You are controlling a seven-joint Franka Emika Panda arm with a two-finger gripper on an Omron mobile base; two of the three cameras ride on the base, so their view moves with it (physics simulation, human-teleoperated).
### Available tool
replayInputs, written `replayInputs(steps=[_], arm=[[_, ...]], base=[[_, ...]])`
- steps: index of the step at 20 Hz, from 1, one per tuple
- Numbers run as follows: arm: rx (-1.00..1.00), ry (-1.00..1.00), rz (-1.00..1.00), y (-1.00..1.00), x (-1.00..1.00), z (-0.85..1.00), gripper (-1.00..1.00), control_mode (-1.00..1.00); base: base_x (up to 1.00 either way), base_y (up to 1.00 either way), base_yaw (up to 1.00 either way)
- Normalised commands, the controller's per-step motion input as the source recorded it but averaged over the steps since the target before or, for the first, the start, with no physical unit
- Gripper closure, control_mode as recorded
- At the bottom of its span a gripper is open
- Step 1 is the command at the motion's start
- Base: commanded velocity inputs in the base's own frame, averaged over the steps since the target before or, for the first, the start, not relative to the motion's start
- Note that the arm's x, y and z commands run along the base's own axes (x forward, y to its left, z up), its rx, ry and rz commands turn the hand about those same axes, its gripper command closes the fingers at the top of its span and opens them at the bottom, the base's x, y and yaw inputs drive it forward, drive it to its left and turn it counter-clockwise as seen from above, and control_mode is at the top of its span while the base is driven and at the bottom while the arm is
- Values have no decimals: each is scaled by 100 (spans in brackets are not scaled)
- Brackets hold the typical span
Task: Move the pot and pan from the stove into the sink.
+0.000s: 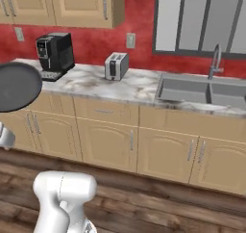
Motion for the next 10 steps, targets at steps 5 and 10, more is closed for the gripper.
replayInputs(steps=[5, 10], arm=[[0, 0, 0, 0, 0, 0, 100, 100], [0, 0, 0, 0, 0, 0, 100, 100]], base=[[-22, -45, -15], [-3, -6, -3]])
